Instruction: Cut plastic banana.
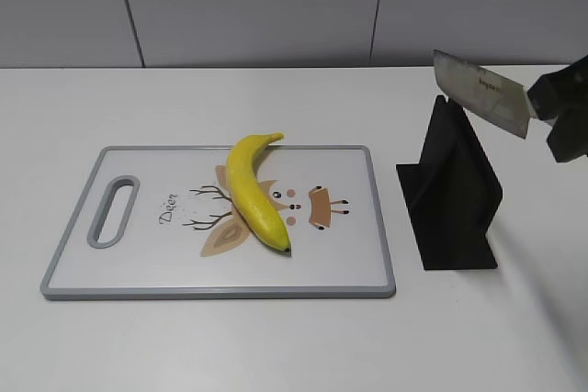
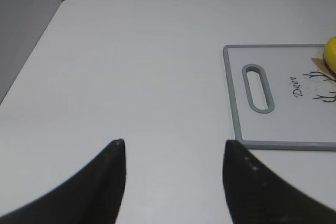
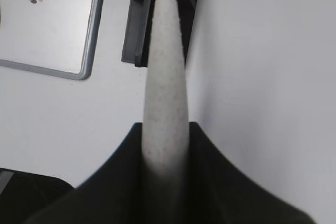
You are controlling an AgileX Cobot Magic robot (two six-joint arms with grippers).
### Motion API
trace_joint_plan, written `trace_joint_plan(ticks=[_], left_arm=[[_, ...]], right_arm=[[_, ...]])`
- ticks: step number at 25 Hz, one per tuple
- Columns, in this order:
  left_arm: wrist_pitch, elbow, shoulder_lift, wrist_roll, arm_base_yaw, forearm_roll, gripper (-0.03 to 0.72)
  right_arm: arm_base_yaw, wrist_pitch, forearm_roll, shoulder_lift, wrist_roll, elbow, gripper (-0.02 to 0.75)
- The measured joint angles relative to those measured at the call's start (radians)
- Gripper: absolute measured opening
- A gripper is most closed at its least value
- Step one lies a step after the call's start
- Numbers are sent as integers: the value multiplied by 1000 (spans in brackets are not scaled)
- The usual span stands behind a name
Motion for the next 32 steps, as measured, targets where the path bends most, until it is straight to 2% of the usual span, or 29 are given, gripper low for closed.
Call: trace_joint_plan(ticks=[6, 11, 18, 24, 29, 32], left_arm=[[0, 0, 0, 0, 0, 1, 573], [-2, 0, 14, 10, 0, -1, 545], [-102, -37, 179, 120, 0, -30, 534], [-250, -120, 408, 313, 0, -124, 534], [-306, -209, 628, 573, -1, -272, 534], [-325, -271, 766, 728, -15, -359, 534]], right_arm=[[0, 3, -12, -20, -70, -68, 179], [0, -35, 35, -19, -349, -122, 179], [0, -43, 143, 32, -732, -123, 179], [0, -58, 227, 121, -931, -159, 179], [-2, -26, 270, 222, -1073, -226, 179], [-2, 20, 335, 278, -1207, -273, 179]])
